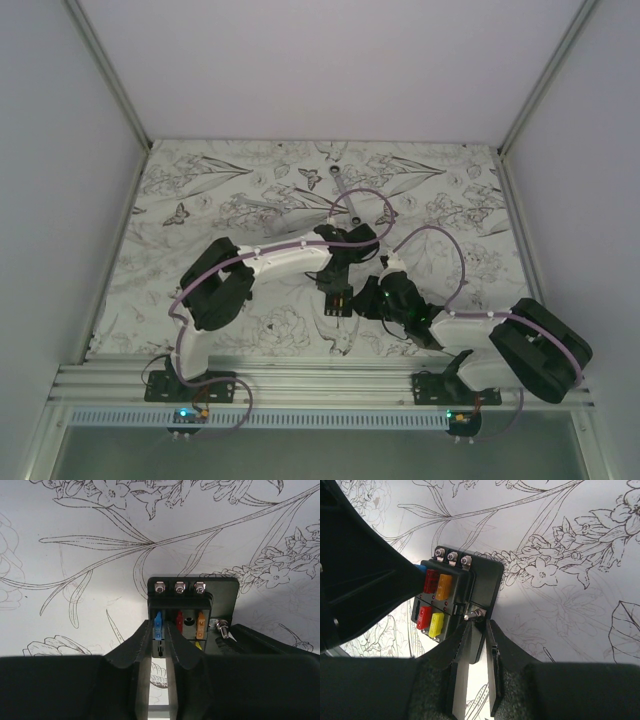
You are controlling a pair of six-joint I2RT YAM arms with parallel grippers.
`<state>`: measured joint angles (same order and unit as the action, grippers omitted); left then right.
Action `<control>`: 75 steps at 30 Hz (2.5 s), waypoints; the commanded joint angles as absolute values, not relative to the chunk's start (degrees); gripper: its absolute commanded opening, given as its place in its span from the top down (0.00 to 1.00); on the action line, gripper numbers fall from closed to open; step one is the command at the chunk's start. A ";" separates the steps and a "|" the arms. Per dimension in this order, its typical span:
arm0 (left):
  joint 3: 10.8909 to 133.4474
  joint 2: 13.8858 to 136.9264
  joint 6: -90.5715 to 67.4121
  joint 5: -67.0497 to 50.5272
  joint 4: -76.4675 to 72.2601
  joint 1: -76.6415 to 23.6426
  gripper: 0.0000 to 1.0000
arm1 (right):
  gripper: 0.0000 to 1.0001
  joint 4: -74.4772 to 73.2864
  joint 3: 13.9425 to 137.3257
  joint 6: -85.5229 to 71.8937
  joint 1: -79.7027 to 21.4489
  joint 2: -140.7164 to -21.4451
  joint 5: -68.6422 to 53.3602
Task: Snap on the fuse box
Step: Install the fuse at the fuse box base.
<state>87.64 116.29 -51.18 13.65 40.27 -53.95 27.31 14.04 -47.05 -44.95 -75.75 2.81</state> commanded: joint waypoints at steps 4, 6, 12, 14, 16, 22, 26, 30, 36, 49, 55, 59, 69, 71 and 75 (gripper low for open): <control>86.07 114.57 -51.59 11.60 42.72 -54.58 0.75 | 0.76 25.42 15.20 -46.04 -45.60 -75.61 5.03; 86.15 113.79 -51.52 11.63 42.70 -54.54 0.75 | 0.76 25.23 15.33 -45.92 -45.58 -75.72 5.01; 85.81 112.64 -51.61 10.76 42.62 -53.26 0.76 | 0.76 24.97 15.47 -45.77 -45.61 -75.75 5.06; 85.86 112.52 -51.47 10.50 42.63 -52.97 0.76 | 0.76 24.96 15.47 -45.79 -45.61 -75.78 5.10; 86.18 112.46 -51.05 10.01 42.60 -52.83 0.76 | 0.76 24.90 15.55 -45.68 -45.62 -75.84 5.10; 86.55 112.42 -49.95 9.54 42.46 -52.02 0.76 | 0.76 24.70 15.64 -45.69 -45.62 -75.96 5.14; 86.23 112.27 -49.21 9.12 42.36 -51.22 0.80 | 0.76 24.61 15.73 -45.66 -45.62 -75.94 5.22; 86.47 112.06 -48.08 8.70 41.95 -50.69 0.83 | 0.76 24.52 15.73 -45.68 -45.63 -76.03 5.11; 86.57 112.38 -47.04 6.26 41.04 -49.85 0.85 | 0.77 24.27 15.82 -45.57 -45.62 -76.09 5.10; 86.68 112.41 -45.88 4.90 40.29 -48.63 0.86 | 0.76 23.59 15.91 -45.52 -45.62 -75.40 5.23; 86.79 112.29 -44.62 5.00 40.31 -48.36 0.83 | 0.76 23.55 15.91 -45.49 -45.62 -75.51 5.19; 87.25 112.57 -42.96 4.20 40.27 -47.99 0.81 | 0.76 23.47 16.00 -45.40 -45.62 -75.50 5.24; 88.34 113.43 -39.59 1.83 40.33 -47.83 0.79 | 0.61 17.59 16.04 -42.34 -45.62 -68.11 8.20; 88.64 113.78 -39.11 1.37 40.33 -47.83 0.80 | 0.57 14.23 16.04 -41.41 -45.62 -64.49 10.36; 89.18 114.16 -38.43 0.66 40.27 -47.81 0.81 | 0.49 7.93 15.76 -39.57 -45.46 -57.47 13.94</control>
<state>87.68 114.10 -40.36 1.98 38.92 -48.25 14.87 15.05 -42.33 -45.15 -62.41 8.47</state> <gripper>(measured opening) 0.193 0.483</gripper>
